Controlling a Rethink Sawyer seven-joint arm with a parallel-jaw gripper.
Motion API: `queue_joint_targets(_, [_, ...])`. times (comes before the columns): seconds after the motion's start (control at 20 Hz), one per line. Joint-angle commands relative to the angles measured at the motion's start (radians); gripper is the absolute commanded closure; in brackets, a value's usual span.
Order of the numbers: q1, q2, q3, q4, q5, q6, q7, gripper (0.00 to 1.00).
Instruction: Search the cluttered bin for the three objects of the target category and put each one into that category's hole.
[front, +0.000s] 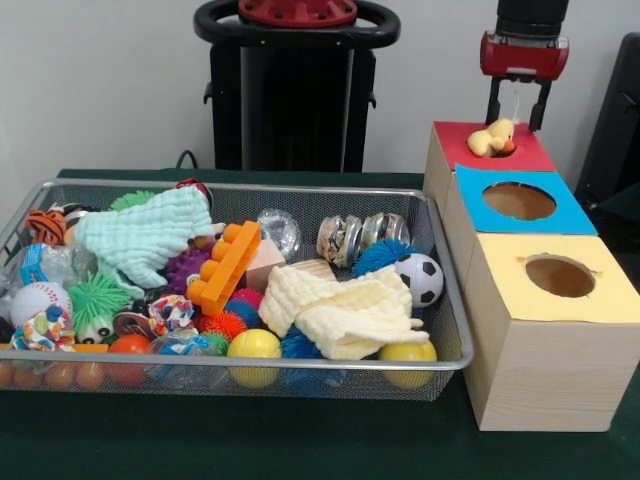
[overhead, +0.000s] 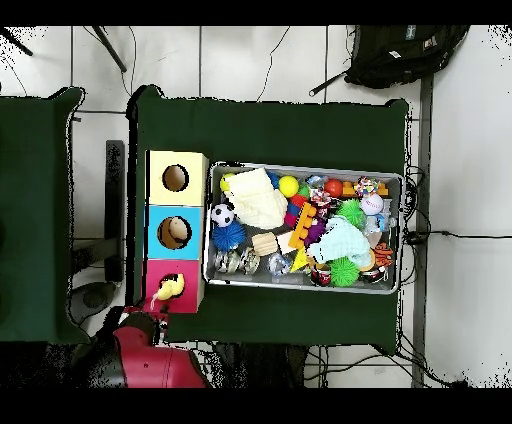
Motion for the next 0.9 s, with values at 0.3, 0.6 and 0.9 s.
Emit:
queue_joint_targets(0.3, [-0.068,0.0,0.023,0.003,-0.027,-0.049,0.182,1.0])
queue_joint_targets(0.6, [-0.073,-0.011,0.044,0.026,-0.02,-0.035,0.208,1.0])
queue_joint_targets(0.9, [-0.08,-0.052,0.051,0.047,-0.016,0.018,0.202,1.0])
